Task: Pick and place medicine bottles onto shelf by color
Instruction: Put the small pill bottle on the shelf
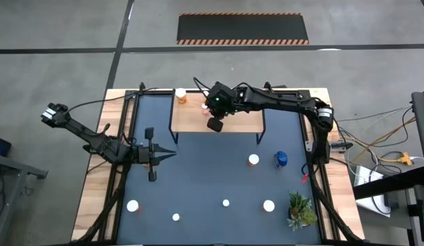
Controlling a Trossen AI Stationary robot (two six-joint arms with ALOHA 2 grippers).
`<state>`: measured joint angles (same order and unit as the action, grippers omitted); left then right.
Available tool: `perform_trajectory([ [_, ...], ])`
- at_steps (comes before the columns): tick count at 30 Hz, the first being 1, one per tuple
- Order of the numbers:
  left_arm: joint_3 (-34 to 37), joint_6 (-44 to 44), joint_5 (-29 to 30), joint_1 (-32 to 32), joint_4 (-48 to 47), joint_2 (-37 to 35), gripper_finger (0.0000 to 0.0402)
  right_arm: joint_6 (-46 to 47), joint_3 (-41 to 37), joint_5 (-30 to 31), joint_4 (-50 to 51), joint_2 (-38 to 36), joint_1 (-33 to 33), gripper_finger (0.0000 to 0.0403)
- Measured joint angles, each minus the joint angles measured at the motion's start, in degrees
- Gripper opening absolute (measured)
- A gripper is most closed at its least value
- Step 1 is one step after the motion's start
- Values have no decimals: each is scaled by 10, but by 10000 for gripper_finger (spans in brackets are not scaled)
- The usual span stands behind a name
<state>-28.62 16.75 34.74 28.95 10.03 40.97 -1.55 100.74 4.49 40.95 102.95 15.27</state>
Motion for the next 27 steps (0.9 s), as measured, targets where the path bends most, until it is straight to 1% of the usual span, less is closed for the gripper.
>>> perform_trajectory([
  [4,0,0,0,0,0,0,8,-4,1,0,28,-28,-21,13],
  [9,0,0,0,0,0,0,8,16,0,0,84,-49,-68,13],
  [19,0,-11,0,0,0,0,8,82,-2,-2,171,-52,-176,13],
  [23,0,-14,0,0,0,0,8,96,-9,0,199,-52,-203,13],
  [27,0,-14,0,0,0,0,8,116,-41,0,200,-58,-219,13],
])
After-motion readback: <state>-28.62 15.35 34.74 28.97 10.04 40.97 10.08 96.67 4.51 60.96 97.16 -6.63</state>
